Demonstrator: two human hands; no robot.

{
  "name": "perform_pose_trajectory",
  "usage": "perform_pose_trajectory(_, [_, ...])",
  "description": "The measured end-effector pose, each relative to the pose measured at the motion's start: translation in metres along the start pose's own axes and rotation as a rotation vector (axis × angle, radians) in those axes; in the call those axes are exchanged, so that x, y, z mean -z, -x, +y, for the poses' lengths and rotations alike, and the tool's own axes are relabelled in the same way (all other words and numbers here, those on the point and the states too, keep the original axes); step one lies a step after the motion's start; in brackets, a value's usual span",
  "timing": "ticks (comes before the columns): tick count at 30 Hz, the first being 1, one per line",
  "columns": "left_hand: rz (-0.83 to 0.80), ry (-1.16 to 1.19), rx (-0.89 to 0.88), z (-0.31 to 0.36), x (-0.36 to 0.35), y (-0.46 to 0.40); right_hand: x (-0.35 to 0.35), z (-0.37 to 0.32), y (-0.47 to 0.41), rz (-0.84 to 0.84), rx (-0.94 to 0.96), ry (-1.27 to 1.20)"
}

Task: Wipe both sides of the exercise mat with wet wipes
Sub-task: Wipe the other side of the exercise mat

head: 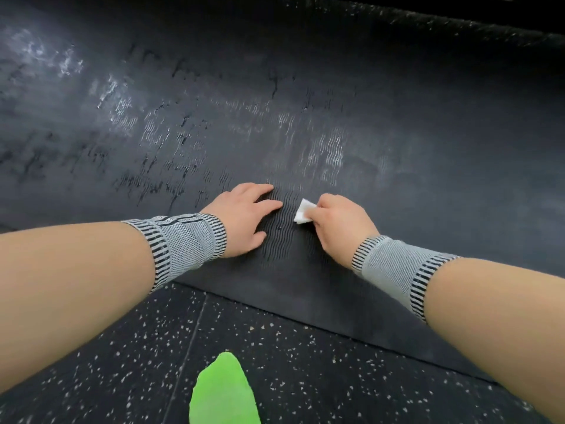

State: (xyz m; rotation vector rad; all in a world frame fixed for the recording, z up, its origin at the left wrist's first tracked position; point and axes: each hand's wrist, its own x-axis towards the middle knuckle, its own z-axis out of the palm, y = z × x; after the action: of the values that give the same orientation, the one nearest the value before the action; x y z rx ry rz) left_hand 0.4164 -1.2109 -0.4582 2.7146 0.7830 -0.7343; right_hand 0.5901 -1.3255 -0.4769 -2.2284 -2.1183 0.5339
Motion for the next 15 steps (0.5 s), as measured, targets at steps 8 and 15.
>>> perform_pose_trajectory(8, [-0.005, -0.059, -0.014, 0.0, 0.0, 0.004, -0.019, -0.02, 0.051, -0.126, 0.464, -0.017])
perform_pose_trajectory(15, [0.001, -0.064, -0.028, 0.0, -0.004, 0.006, -0.014, -0.033, 0.056, -0.058, 0.321, -0.019])
